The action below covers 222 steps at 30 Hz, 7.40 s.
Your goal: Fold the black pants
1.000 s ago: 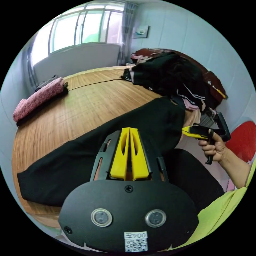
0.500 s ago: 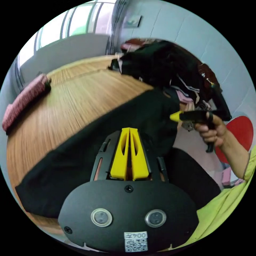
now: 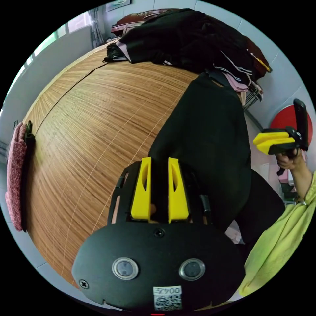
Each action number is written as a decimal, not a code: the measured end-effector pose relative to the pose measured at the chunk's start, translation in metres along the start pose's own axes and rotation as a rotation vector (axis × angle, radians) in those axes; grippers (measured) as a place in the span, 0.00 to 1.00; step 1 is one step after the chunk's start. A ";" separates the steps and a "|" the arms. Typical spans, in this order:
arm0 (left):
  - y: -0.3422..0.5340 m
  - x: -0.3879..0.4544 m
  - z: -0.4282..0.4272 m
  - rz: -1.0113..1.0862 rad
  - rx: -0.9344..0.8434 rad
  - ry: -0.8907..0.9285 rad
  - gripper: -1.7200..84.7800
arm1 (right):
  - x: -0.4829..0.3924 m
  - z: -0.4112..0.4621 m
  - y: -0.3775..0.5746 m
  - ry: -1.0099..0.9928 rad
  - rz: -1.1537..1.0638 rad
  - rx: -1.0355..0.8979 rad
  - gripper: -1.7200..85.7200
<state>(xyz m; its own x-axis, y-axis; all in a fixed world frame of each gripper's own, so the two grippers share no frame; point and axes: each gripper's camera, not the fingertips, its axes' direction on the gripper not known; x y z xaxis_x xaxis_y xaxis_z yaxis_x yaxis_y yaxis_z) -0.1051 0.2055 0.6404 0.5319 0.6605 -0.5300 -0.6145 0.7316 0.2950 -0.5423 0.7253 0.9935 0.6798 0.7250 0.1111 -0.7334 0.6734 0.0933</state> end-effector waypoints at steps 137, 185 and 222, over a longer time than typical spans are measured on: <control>0.260 0.020 -0.146 -0.754 0.439 0.339 0.16 | -0.017 -0.035 0.084 0.490 -0.083 -0.069 0.01; 0.663 -0.304 -0.319 -1.589 0.879 -0.015 0.18 | -0.041 -0.022 0.156 -0.350 0.065 0.033 0.01; 0.040 0.242 -0.137 -0.039 0.195 -0.655 0.10 | 0.060 -0.109 0.202 -0.330 0.222 0.283 0.02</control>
<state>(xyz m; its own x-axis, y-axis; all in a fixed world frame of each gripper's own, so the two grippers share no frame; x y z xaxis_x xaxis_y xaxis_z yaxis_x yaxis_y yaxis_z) -0.0809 0.3710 0.4151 0.8321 0.5538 0.0293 -0.5042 0.7335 0.4557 -0.6486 0.9209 0.9116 0.5021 0.7310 0.4622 -0.8645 0.4090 0.2923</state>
